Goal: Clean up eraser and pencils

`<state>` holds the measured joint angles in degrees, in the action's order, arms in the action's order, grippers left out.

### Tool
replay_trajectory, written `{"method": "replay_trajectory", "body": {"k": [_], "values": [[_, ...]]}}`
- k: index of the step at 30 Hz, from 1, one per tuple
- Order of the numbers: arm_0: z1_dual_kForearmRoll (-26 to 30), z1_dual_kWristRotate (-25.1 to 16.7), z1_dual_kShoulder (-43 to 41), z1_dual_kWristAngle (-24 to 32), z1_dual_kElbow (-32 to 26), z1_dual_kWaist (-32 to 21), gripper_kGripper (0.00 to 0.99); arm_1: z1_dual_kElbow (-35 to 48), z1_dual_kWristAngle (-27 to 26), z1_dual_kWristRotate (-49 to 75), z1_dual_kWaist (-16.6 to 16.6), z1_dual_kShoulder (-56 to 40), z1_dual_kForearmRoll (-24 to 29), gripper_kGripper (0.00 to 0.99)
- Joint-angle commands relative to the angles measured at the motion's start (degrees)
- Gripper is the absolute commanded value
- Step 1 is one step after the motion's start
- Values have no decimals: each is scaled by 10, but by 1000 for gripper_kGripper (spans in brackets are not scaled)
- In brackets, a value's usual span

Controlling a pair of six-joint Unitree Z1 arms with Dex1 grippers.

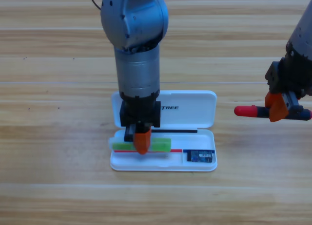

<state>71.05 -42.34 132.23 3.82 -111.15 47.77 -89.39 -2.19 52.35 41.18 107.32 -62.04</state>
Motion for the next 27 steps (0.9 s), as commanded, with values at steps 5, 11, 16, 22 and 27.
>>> {"method": "replay_trajectory", "body": {"k": [5,11,16,22,27], "values": [[8,13,-5,9,8,25,0,9,6,-1,18,25,-7,0],[8,16,-5,9,8,26,0,6,6,-3,18,27,-7,0],[8,17,-4,8,3,26,0,5,6,-4,18,30,-7,0],[8,17,-3,6,-4,25,0,4,6,-4,18,35,-7,0],[8,17,-5,4,-1,25,749,3,7,-4,18,36,-7,0]]}}
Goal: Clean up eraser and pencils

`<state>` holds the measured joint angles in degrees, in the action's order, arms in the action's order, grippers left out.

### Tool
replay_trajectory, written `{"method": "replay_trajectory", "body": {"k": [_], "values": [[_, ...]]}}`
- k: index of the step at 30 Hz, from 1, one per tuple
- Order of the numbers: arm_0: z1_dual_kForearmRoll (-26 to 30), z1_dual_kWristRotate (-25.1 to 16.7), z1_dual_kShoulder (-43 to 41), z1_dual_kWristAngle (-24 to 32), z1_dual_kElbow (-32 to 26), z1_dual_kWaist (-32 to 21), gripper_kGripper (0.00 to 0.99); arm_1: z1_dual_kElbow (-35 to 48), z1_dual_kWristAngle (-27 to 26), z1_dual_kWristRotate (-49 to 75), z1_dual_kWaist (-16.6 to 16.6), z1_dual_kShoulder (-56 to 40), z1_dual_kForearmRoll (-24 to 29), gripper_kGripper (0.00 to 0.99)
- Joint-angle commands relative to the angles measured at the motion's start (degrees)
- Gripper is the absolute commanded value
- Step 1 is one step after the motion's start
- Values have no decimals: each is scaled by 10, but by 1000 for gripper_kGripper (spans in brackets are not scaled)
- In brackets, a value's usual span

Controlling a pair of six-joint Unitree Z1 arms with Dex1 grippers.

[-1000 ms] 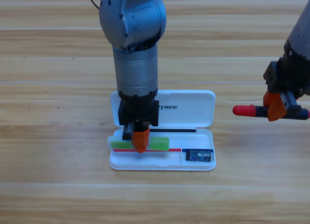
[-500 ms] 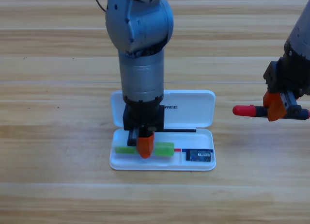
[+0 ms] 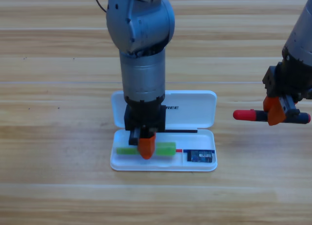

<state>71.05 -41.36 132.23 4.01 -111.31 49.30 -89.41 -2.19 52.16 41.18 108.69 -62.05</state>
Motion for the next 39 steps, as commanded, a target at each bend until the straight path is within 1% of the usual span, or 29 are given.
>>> {"method": "replay_trajectory", "body": {"k": [1,2,10,16,18,20,22,24,26,28,31,35,39], "values": [[8,7,-5,2,1,10,940,2,7,-2,18,22,-7,0],[8,7,-5,1,2,10,989,2,8,-2,18,22,-7,0],[8,7,-7,1,0,10,990,-1,7,-4,20,24,-7,0],[10,7,-24,3,-2,8,990,-17,14,-15,45,45,-7,0],[12,18,-51,11,-15,-14,990,-29,18,-19,56,59,-7,0],[12,44,-91,24,-28,-55,990,-41,24,-26,67,72,-7,0],[12,82,-140,29,-35,-112,990,-55,30,-33,79,86,-10,0],[11,110,-191,46,-44,-182,990,-72,32,-39,89,100,-16,0],[8,117,-230,87,-51,-263,990,-92,34,-45,100,116,-24,0],[8,109,-249,128,-56,-335,990,-112,40,-51,110,134,-29,0],[8,81,-262,174,-58,-426,990,-153,50,-58,123,166,-37,0],[8,45,-267,223,-53,-509,990,-205,62,-66,138,206,-39,0],[8,15,-273,258,-34,-550,990,-262,65,-73,147,244,-50,0]]}}
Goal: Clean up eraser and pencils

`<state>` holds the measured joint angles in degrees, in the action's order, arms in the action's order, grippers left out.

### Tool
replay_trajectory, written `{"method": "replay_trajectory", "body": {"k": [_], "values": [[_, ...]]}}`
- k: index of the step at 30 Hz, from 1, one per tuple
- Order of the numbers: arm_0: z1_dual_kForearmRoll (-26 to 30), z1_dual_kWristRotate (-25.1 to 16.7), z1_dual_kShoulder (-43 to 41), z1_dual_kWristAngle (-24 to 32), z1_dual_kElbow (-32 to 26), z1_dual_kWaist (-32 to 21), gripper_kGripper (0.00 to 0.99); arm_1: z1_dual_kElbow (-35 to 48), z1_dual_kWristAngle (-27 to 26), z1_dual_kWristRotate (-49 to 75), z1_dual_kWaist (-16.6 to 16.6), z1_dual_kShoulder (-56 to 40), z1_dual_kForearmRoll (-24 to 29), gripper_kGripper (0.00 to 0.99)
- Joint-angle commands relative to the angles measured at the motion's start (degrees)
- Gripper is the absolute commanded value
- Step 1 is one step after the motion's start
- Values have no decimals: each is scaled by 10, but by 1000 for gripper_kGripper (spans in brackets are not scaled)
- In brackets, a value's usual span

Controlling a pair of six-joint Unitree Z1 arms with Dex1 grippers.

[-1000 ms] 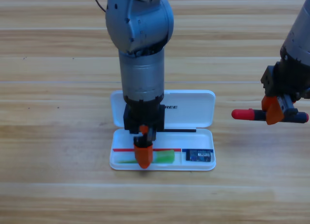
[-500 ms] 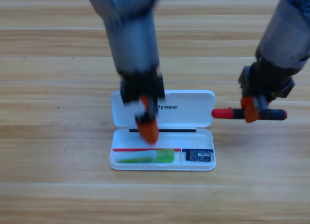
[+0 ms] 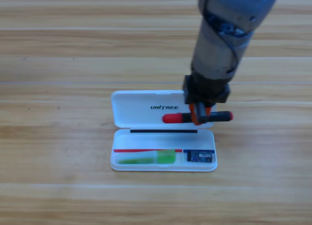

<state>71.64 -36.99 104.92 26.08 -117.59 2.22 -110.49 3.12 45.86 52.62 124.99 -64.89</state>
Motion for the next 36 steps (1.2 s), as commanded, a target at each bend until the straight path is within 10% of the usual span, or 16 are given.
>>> {"method": "replay_trajectory", "body": {"k": [1,25,26,30,36], "values": [[2,-34,-2,43,35,-84,989,-64,12,-13,34,90,-25,0],[-12,-48,-101,86,130,-79,990,-105,24,-31,36,124,-33,0],[-12,-48,-103,86,132,-78,990,-105,22,-32,37,123,-35,46],[-12,-48,-112,93,137,-76,990,-103,21,-38,40,112,-41,847],[-12,-45,-124,96,150,-74,990,-95,2,-42,45,87,-45,922]]}}
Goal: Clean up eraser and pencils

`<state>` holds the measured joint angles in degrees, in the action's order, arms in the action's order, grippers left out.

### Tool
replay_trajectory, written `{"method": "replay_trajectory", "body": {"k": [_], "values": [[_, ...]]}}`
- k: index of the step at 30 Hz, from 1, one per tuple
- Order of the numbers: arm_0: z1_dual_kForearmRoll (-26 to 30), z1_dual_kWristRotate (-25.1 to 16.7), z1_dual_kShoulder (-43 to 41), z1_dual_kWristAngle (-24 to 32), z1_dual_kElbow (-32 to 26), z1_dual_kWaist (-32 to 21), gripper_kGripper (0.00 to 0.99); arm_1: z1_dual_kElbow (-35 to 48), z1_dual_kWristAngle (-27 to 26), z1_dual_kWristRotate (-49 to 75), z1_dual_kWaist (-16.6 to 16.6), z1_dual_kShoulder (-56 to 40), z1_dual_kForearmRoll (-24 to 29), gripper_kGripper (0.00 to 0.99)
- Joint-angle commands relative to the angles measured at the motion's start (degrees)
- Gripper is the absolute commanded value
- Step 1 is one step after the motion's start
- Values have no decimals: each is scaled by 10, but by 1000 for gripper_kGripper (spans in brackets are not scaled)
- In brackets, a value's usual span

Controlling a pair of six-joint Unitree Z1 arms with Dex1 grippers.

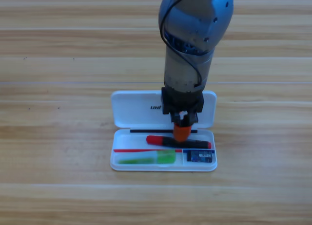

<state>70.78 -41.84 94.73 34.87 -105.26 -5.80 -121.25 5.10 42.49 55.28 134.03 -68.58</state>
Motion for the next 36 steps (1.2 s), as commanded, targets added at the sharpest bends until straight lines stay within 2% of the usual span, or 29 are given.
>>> {"method": "replay_trajectory", "body": {"k": [1,4,7,12,17,19,22,28,36], "values": [[-6,4,-24,9,30,6,990,13,-18,-9,19,-8,-9,939],[-10,4,-27,12,37,8,990,23,-25,-10,21,-39,-10,954],[-20,19,-29,13,32,23,990,43,-49,-22,24,-114,-13,960],[-36,55,-25,13,6,54,990,93,-134,-54,20,-273,-8,962],[-61,88,-23,9,1,95,990,174,-239,-83,-35,-355,13,962],[-72,100,-18,-1,2,115,990,219,-271,-98,-64,-384,52,963],[-100,116,-9,-11,14,142,990,284,-275,-128,-91,-428,120,966],[-167,128,18,-39,59,195,989,391,-277,-148,-93,-503,203,976],[-353,130,34,-56,238,229,937,416,-309,-155,-93,-530,206,976]]}}
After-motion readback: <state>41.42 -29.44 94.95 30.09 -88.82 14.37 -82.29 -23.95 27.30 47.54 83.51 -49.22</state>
